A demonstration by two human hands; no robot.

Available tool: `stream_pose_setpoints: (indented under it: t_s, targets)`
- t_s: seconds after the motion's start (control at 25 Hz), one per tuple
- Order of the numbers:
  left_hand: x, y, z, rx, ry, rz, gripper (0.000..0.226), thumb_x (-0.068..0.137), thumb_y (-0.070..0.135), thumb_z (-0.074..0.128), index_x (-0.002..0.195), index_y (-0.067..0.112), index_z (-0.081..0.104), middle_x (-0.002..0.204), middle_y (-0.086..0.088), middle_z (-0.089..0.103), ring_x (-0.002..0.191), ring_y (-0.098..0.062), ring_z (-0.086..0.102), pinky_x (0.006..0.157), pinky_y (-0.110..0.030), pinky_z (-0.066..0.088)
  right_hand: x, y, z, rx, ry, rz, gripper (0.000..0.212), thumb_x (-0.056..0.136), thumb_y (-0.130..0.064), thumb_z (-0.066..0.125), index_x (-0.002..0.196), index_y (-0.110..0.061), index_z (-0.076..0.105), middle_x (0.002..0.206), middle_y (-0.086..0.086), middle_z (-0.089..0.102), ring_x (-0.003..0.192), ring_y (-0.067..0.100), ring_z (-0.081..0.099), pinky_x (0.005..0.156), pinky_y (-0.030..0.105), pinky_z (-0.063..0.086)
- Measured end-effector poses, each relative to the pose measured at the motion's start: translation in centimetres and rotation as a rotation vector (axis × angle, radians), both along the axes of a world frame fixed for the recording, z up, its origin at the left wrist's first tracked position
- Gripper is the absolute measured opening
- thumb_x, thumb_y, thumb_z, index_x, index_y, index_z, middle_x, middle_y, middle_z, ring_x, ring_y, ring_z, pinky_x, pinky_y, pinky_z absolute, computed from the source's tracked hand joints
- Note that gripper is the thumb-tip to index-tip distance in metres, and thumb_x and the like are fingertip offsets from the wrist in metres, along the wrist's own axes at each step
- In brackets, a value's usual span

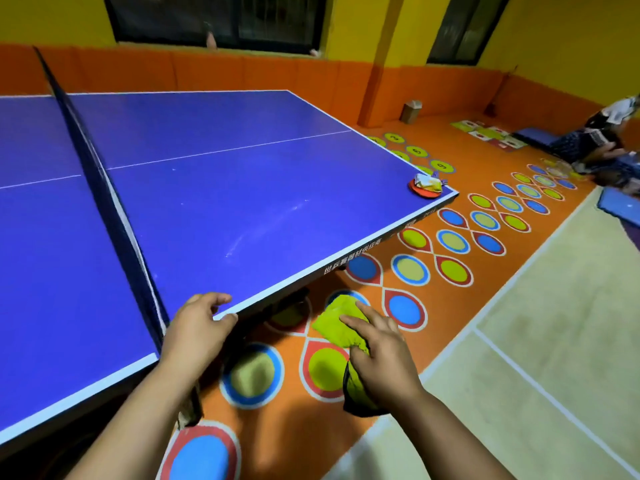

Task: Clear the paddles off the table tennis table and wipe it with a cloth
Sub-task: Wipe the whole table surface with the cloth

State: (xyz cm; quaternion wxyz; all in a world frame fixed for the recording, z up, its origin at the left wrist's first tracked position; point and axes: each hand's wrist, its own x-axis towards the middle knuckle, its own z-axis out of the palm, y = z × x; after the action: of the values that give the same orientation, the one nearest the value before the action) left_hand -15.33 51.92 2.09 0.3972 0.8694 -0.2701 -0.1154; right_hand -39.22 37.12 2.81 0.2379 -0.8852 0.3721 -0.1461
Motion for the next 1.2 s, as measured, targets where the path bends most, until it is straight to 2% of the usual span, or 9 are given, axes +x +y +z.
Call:
stream_pose_setpoints:
  t_s: [0.24,0.44,0.56,0.6,0.68,0.76,0.88,1.0,1.2]
  targets:
    - [6.0,-4.9,-1.7,0.177,-0.108,0.161,0.033,0.081,0.02,0.067,0.114,0.016,0.064,0.109,-0.007,0.06,0.106,-0.026,0.055,0.085,-0.035,0.041,8.9,-11.0,-0.9,0.049,0.051,0.156,0.061,0.072,-0.029,0.042,0.131,-0.035,0.056,0.15,-0.012,0.036,0.131,0.015,0.034,0.109,0.031,0.031]
    - [9.1,-6.2,-3.3,0.526,-0.261,0.283,0.038,0.073,0.023,0.073,0.11,0.018,0.067,0.109,-0.008,0.065,0.107,-0.032,0.053,0.087,-0.04,0.038,18.5,-17.3,-2.9,0.052,0.102,0.498,0.061,0.073,-0.034,0.038,0.131,-0.033,0.056,0.15,-0.005,0.038,0.128,0.022,0.039,0.107,0.031,0.032]
    - [9.3,-6.3,-3.9,0.663,-0.288,0.283,0.037,0.059,0.018,0.081,0.095,0.018,0.073,0.097,-0.009,0.07,0.11,-0.035,0.056,0.093,-0.055,0.04,24.2,-20.1,-3.1,0.022,0.212,0.746,0.065,0.072,-0.032,0.036,0.136,-0.038,0.049,0.154,-0.008,0.029,0.133,0.018,0.032,0.108,0.033,0.03]
    - [9.0,-6.3,-3.9,0.776,-0.316,0.225,0.036,0.065,0.021,0.077,0.101,0.022,0.071,0.109,-0.007,0.067,0.123,-0.034,0.048,0.1,-0.061,0.031,26.0,-20.3,-3.4,0.018,0.257,0.832,0.066,0.072,-0.033,0.035,0.137,-0.04,0.047,0.155,-0.009,0.027,0.135,0.017,0.03,0.109,0.032,0.029]
    - [9.0,-6.4,-4.5,0.983,-0.342,0.065,0.046,0.085,0.03,0.054,0.131,0.026,0.051,0.143,-0.002,0.043,0.144,-0.027,0.01,0.113,-0.058,-0.001,29.1,-19.6,-4.6,0.007,0.327,0.99,0.067,0.072,-0.033,0.034,0.137,-0.042,0.046,0.156,-0.012,0.025,0.135,0.016,0.029,0.109,0.032,0.029]
    - [10.1,-6.6,-4.6,1.104,-0.351,-0.068,0.05,0.092,0.032,0.04,0.141,0.022,0.037,0.153,-0.004,0.025,0.144,-0.023,-0.011,0.107,-0.053,-0.019,31.5,-18.0,-6.4,-0.002,0.364,1.117,0.063,0.074,-0.033,0.037,0.136,-0.043,0.047,0.155,-0.014,0.026,0.134,0.016,0.031,0.108,0.033,0.031]
    - [12.1,-6.1,-5.6,1.171,-0.34,-0.16,0.041,0.094,0.031,0.036,0.132,0.022,0.048,0.152,-0.008,0.026,0.143,-0.024,-0.013,0.104,-0.053,-0.025,33.9,-14.9,-8.9,-0.008,0.403,1.28,0.055,0.082,-0.028,0.047,0.136,-0.042,0.047,0.155,-0.014,0.026,0.132,0.017,0.034,0.107,0.034,0.032]
    - [14.7,-4.3,-6.6,1.259,-0.329,-0.27,0.042,0.096,0.028,0.029,0.134,0.024,0.047,0.155,-0.011,0.018,0.142,-0.027,-0.015,0.103,-0.055,-0.025,35.9,-12.0,-11.2,-0.012,0.406,1.333,0.059,0.076,-0.034,0.044,0.133,-0.042,0.05,0.155,-0.014,0.027,0.13,0.019,0.037,0.106,0.035,0.033]
    - [17.4,-1.3,-7.6,1.189,-0.278,-0.205,0.042,0.091,0.03,0.039,0.124,0.01,0.056,0.151,-0.016,0.025,0.141,-0.026,-0.021,0.108,-0.054,-0.022,37.4,-7.3,-14.0,-0.076,0.281,1.341,0.056,0.066,-0.038,0.055,0.122,-0.04,0.057,0.14,-0.002,0.053,0.121,0.022,0.053,0.092,0.04,0.05]
